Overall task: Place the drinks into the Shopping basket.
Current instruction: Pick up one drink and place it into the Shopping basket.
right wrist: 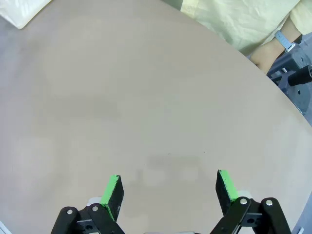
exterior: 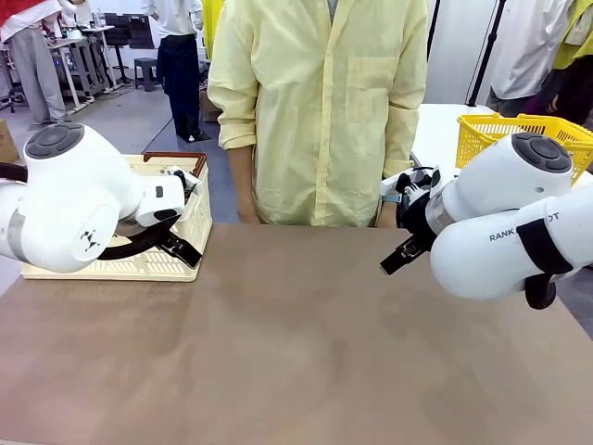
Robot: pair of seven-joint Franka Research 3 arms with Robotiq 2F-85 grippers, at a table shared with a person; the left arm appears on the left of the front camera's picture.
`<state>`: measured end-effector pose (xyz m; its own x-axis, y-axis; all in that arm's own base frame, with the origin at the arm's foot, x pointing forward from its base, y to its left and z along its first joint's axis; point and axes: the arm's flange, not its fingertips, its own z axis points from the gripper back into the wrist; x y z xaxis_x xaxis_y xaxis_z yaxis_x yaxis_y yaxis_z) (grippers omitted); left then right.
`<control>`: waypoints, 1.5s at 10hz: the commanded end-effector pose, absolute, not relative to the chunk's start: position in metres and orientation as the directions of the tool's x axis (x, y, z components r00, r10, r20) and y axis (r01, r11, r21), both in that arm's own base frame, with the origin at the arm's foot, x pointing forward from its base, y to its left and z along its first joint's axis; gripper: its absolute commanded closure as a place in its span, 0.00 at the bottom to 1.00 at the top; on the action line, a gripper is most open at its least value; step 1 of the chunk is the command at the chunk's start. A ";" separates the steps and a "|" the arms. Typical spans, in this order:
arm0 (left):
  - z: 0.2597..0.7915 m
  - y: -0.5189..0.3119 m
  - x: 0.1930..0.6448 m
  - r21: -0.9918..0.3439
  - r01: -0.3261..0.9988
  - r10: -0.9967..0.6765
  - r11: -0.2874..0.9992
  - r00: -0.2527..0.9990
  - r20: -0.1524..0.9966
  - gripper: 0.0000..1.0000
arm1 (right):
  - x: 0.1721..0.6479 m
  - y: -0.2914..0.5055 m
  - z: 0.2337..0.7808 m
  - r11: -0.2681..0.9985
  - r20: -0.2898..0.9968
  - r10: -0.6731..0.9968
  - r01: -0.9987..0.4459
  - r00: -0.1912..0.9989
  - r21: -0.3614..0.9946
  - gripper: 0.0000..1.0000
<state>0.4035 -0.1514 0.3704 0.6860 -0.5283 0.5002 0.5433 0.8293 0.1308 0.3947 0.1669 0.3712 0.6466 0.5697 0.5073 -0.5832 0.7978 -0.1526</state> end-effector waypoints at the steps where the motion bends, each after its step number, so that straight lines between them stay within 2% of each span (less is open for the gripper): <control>1: 0.370 -0.151 0.403 0.131 0.543 -0.528 0.829 0.686 0.500 0.00 | 0.395 0.167 0.371 0.798 0.508 0.569 -0.583 0.647 -0.152 0.00; 11: 0.370 -0.151 0.403 0.131 0.543 -0.528 0.829 0.686 0.500 0.00 | 0.395 0.167 0.371 0.798 0.507 0.570 -0.583 0.647 -0.153 0.00; 12: 0.390 -0.155 0.399 -0.019 0.606 -0.561 0.795 0.746 0.358 0.00 | 0.390 0.155 0.377 0.810 0.339 0.539 -0.585 0.771 0.041 0.00; 13: 0.412 -0.156 0.391 -0.218 0.585 -0.537 0.782 0.808 0.243 0.00 | 0.383 0.144 0.390 0.860 0.273 0.423 -0.478 0.864 0.180 0.00; 14: 0.439 -0.154 0.381 -0.384 0.537 -0.520 0.751 0.840 0.157 0.00 | 0.376 0.127 0.411 0.919 0.236 0.218 -0.280 0.947 0.276 0.00; 15: 0.463 -0.145 0.375 -0.510 0.536 -0.536 0.672 0.828 0.165 0.00 | 0.368 0.104 0.432 0.880 0.210 0.149 -0.226 0.966 0.418 0.00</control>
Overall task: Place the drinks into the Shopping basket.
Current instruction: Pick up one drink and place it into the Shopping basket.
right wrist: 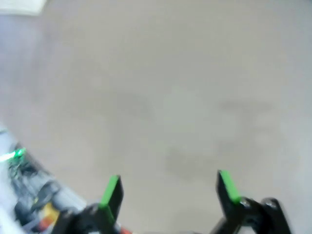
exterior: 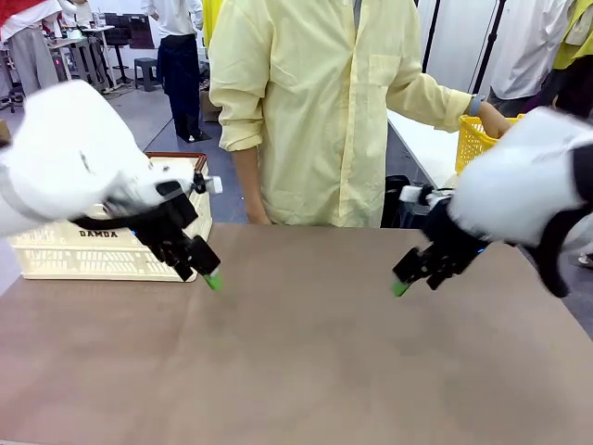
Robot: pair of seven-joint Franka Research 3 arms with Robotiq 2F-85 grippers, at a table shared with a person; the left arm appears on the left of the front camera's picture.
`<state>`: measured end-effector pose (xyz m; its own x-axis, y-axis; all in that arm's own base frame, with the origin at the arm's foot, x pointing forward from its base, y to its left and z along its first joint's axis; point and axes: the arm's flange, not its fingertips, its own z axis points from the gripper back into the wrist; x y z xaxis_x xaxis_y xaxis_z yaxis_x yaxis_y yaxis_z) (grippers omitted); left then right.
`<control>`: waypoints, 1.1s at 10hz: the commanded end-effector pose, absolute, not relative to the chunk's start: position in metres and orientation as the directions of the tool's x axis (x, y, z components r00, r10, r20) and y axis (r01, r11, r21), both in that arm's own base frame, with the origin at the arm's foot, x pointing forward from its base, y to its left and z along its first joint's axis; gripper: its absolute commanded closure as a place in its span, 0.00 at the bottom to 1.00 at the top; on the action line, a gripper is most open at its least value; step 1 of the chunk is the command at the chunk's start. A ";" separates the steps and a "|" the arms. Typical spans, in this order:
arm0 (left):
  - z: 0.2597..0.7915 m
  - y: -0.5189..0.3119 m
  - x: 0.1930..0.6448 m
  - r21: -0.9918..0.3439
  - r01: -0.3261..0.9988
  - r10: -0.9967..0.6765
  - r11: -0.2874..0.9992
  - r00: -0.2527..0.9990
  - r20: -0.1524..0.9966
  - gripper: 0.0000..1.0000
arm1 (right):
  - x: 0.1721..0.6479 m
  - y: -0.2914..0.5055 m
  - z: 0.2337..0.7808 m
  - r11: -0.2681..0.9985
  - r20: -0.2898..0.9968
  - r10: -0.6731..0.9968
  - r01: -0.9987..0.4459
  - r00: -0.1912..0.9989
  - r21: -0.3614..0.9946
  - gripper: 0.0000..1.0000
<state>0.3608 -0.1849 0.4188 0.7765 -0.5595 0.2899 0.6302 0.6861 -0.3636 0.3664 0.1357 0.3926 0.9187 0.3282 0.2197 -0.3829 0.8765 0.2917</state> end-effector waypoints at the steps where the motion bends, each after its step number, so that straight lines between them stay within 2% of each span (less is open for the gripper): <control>1: 0.490 -0.130 0.368 -0.619 0.508 -0.508 0.599 0.839 0.196 0.00 | 0.358 0.075 0.457 0.783 0.187 0.109 -0.200 0.976 0.589 0.00; 2: 0.521 -0.097 0.360 -0.673 0.486 -0.416 0.557 0.865 0.280 0.00 | 0.347 0.037 0.481 0.673 0.226 0.030 -0.187 0.974 0.715 0.00; 3: 0.554 -0.043 0.351 -0.742 0.439 -0.243 0.507 0.898 0.366 0.00 | 0.331 -0.015 0.501 0.563 0.262 -0.089 -0.168 0.961 0.809 0.00; 4: 0.572 0.010 0.336 -0.749 0.420 -0.071 0.512 0.890 0.451 0.00 | 0.319 -0.062 0.508 0.503 0.273 -0.222 -0.130 0.936 0.854 0.00; 6: 0.568 0.125 0.330 -0.853 0.279 0.209 0.441 0.893 0.400 0.00 | 0.291 -0.151 0.503 0.347 0.308 -0.494 -0.140 0.813 0.927 0.00; 7: 0.545 0.179 0.329 -0.913 0.182 0.347 0.364 0.884 0.315 0.00 | 0.279 -0.193 0.493 0.218 0.264 -0.658 -0.157 0.706 0.963 0.00; 8: 0.523 0.212 0.326 -0.943 0.142 0.420 0.301 0.868 0.265 0.00 | 0.271 -0.218 0.479 0.145 0.227 -0.758 -0.182 0.611 0.973 0.00; 9: 0.503 0.231 0.324 -0.956 0.109 0.489 0.274 0.840 0.236 0.00 | 0.267 -0.231 0.465 0.104 0.190 -0.825 -0.189 0.532 0.976 0.00; 10: 0.494 0.234 0.322 -0.952 0.099 0.494 0.290 0.836 0.237 0.00 | 0.268 -0.232 0.458 0.086 0.176 -0.836 -0.193 0.520 0.978 0.00; 11: 0.492 0.226 0.325 -0.922 0.118 0.491 0.367 0.818 0.301 0.00 | 0.273 -0.223 0.458 0.150 0.228 -0.832 -0.191 0.505 0.970 0.00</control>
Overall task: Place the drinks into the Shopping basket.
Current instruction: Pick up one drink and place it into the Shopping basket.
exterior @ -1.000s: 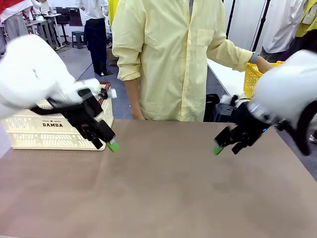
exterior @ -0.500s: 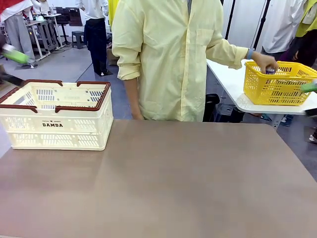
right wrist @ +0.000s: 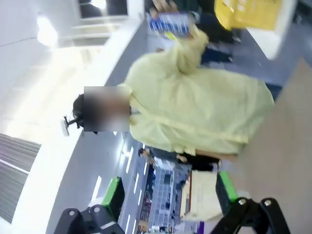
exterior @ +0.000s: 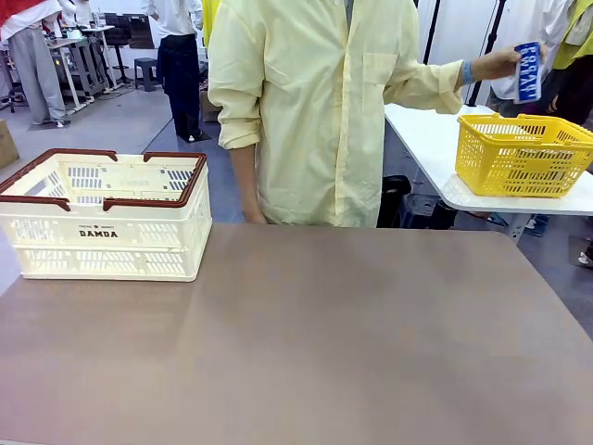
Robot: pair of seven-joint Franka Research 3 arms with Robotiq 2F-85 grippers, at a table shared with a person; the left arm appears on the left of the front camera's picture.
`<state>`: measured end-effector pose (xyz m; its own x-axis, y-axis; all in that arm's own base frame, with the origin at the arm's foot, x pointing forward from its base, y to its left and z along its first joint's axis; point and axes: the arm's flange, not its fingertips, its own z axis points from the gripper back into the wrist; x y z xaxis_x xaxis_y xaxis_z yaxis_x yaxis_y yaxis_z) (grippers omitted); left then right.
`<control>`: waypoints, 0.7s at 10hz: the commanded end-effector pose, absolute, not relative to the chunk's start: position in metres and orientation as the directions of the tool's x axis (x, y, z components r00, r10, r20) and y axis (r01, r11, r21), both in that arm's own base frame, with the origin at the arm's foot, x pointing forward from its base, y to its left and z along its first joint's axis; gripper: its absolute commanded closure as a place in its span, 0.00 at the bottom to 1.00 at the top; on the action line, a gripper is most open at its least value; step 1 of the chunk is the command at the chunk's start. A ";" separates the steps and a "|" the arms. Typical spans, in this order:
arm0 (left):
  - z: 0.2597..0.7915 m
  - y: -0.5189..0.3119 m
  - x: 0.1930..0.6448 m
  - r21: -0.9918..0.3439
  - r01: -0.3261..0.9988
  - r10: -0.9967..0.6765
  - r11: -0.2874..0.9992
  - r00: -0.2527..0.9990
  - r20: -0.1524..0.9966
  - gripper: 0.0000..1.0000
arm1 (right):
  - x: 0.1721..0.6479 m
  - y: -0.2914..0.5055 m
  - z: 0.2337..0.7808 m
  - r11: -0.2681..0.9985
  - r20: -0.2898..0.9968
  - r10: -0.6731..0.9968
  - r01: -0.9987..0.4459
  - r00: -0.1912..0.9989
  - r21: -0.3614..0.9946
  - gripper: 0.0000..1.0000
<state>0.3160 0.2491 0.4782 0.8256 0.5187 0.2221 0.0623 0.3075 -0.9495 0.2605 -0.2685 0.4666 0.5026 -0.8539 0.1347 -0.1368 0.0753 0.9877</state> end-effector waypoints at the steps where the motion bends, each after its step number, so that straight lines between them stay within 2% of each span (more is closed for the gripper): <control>1: 0.488 0.252 0.305 -0.952 0.053 0.515 0.300 0.832 0.208 0.00 | 0.250 -0.268 0.475 0.085 0.124 -0.827 -0.095 0.548 0.992 0.00; 7: 0.488 0.252 0.305 -0.952 0.053 0.515 0.300 0.832 0.208 0.00 | 0.250 -0.268 0.475 0.085 0.124 -0.827 -0.095 0.548 0.992 0.00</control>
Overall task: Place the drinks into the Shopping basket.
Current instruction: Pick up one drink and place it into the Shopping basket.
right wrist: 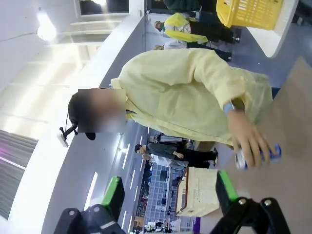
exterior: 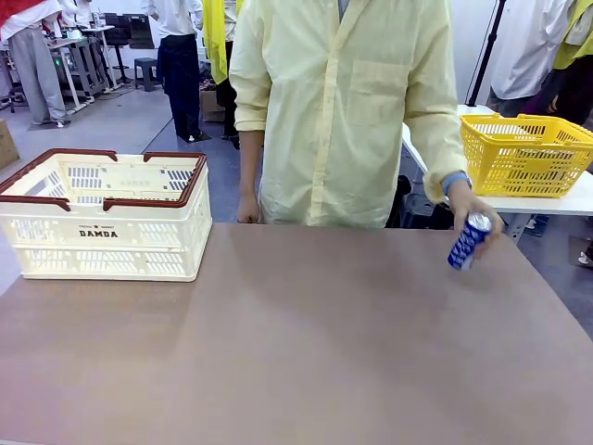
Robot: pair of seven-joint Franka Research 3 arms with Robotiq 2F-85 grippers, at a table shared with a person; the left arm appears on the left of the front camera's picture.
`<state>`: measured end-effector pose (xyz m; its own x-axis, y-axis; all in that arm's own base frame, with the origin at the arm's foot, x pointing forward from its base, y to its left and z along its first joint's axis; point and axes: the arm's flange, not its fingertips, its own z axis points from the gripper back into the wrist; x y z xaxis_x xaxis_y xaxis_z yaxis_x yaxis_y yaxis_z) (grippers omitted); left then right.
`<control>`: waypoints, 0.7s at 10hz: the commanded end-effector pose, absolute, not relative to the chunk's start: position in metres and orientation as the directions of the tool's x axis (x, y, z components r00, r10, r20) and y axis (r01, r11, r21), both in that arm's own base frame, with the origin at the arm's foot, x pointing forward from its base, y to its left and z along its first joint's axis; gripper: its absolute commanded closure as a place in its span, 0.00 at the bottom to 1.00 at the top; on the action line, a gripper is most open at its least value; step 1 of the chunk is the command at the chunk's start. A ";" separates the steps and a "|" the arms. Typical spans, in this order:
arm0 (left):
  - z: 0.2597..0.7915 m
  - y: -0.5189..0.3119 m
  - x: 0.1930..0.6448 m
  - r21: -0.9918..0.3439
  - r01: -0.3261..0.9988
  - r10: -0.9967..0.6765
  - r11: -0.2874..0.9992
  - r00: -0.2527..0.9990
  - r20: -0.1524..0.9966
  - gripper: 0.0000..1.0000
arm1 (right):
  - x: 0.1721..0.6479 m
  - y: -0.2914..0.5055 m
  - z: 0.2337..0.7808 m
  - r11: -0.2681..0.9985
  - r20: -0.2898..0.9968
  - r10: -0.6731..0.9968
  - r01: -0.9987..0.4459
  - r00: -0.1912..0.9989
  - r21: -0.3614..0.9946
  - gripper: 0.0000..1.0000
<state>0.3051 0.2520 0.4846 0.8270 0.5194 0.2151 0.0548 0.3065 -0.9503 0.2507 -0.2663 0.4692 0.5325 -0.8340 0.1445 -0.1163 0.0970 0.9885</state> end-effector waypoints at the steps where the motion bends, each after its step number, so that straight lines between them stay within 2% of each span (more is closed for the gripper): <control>1: 0.488 0.252 0.305 -0.952 0.053 0.515 0.300 0.832 0.208 0.00 | 0.250 -0.268 0.475 0.085 0.124 -0.827 -0.095 0.548 0.992 0.00; 7: 0.488 0.252 0.305 -0.952 0.053 0.515 0.300 0.832 0.208 0.00 | 0.250 -0.268 0.475 0.085 0.124 -0.827 -0.095 0.548 0.992 0.00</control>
<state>0.3057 0.2511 0.4848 0.8282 0.5174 0.2152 0.0543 0.3082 -0.9498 0.2512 -0.2661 0.4684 0.5339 -0.8334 0.1428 -0.1123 0.0975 0.9889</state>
